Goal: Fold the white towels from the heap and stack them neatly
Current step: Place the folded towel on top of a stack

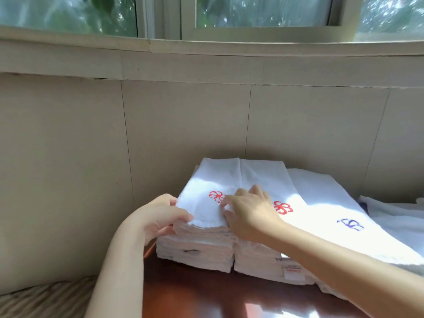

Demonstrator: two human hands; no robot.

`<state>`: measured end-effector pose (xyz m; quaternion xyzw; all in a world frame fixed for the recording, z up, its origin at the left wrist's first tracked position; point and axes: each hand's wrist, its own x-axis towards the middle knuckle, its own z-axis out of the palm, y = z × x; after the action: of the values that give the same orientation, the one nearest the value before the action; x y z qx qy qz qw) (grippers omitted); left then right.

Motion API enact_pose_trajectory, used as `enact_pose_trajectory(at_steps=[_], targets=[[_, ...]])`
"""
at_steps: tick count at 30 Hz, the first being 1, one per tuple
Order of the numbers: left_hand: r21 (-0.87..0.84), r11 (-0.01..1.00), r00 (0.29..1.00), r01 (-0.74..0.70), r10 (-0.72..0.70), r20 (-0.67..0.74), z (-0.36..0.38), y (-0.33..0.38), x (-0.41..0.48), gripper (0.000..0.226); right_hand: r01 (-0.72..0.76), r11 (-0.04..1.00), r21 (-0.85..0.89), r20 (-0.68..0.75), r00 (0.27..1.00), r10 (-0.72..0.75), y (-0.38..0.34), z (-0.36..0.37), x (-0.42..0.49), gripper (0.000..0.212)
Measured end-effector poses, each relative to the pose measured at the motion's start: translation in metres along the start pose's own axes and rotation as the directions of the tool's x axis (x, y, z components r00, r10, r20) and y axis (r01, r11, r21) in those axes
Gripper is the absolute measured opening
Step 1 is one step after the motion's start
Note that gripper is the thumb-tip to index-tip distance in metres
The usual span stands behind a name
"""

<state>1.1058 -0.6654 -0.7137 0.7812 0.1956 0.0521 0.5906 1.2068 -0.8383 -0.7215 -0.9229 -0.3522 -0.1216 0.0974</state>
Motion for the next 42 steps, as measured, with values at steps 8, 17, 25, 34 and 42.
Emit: enact_pose_trajectory(at_steps=[8, 17, 25, 34, 42], targets=[[0.742, 0.65, 0.961, -0.164, 0.274, -0.028, 0.054, 0.002, 0.009, 0.052, 0.056, 0.972, 0.23, 0.255, 0.96, -0.116, 0.01, 0.005, -0.019, 0.055], [0.861, 0.507, 0.949, -0.044, 0.29, -0.122, 0.123, -0.002, -0.065, 0.057, 0.058, 0.98, 0.188, 0.236, 0.966, -0.103, 0.088, -0.045, -0.111, 0.033], [0.786, 0.573, 0.934, -0.233, 0.356, 0.018, 0.178, 0.02, -0.139, 0.041, -0.332, 0.929, 0.161, 0.193, 0.934, 0.3, 0.211, -0.096, -0.255, 0.034], [0.549, 0.58, 0.798, -0.602, 0.428, 0.424, 0.344, 0.088, -0.17, 0.034, -0.607, 0.782, 0.143, -0.062, 0.783, 0.619, 0.336, -0.183, -0.392, 0.027], [0.317, 0.65, 0.688, -0.69, 0.455, 0.566, 0.507, 0.157, -0.168, 0.047, -0.729, 0.579, 0.366, -0.146, 0.569, 0.809, 0.405, -0.209, -0.393, 0.046]])
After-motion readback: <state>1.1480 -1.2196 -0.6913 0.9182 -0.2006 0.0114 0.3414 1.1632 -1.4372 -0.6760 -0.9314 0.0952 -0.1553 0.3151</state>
